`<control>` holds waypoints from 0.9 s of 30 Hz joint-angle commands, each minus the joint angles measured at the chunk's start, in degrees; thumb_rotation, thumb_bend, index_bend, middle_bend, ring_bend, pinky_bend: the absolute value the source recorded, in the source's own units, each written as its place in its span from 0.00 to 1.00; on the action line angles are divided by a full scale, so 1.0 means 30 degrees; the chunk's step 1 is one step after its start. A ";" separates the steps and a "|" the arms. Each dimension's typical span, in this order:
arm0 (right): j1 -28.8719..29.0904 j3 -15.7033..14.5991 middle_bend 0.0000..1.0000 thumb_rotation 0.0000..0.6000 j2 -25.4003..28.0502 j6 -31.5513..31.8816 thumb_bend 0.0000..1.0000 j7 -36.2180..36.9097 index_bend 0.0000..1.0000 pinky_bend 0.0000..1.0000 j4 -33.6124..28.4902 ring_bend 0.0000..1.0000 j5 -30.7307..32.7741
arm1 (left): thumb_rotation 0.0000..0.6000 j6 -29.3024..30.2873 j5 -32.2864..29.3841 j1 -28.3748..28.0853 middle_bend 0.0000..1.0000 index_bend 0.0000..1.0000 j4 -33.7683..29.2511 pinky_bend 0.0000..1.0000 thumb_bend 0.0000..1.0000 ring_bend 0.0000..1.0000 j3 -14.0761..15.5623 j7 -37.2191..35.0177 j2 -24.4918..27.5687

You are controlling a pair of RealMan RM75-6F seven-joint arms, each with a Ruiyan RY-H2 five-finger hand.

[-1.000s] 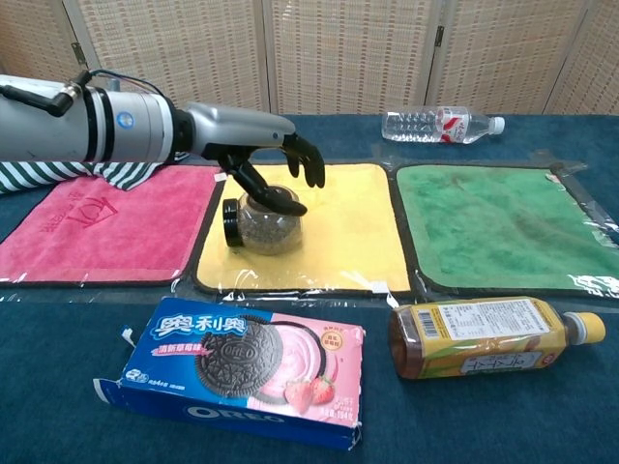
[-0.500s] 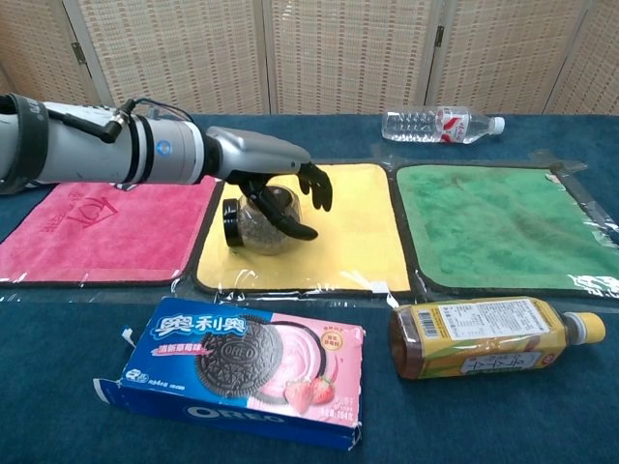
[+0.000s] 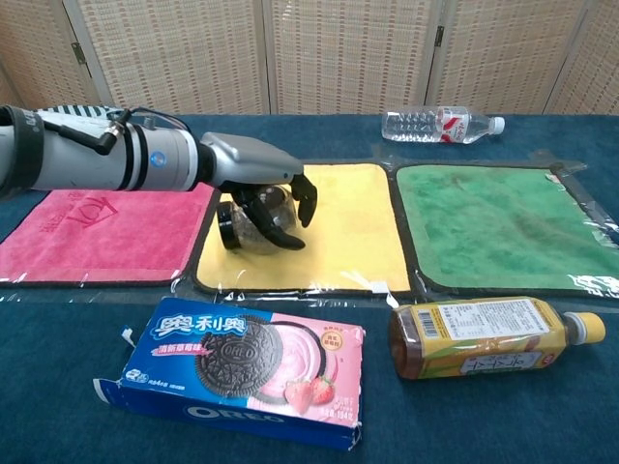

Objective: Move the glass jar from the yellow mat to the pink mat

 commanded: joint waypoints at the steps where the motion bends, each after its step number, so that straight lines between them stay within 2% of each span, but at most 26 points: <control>1: -0.0001 0.0024 0.00 1.00 -0.0030 0.0002 0.09 0.0022 0.00 0.00 0.0021 0.02 -0.0012 | 0.43 0.0194 0.0235 0.0173 0.37 0.41 -0.0107 0.14 0.28 0.28 0.0237 -0.0073 0.0275; 9: 0.0023 0.0085 0.00 1.00 -0.0161 -0.0060 0.09 0.0120 0.00 0.00 0.0115 0.02 -0.0061 | 0.43 0.0776 0.1056 0.0675 0.39 0.44 -0.0347 0.14 0.28 0.30 0.1002 -0.0198 0.1205; 27: -0.0079 0.0229 0.00 1.00 -0.0237 0.0151 0.09 -0.0052 0.00 0.00 -0.0109 0.02 -0.0111 | 0.42 0.1295 0.0822 0.1784 0.40 0.46 0.0256 0.14 0.28 0.31 0.1612 -0.0153 0.2961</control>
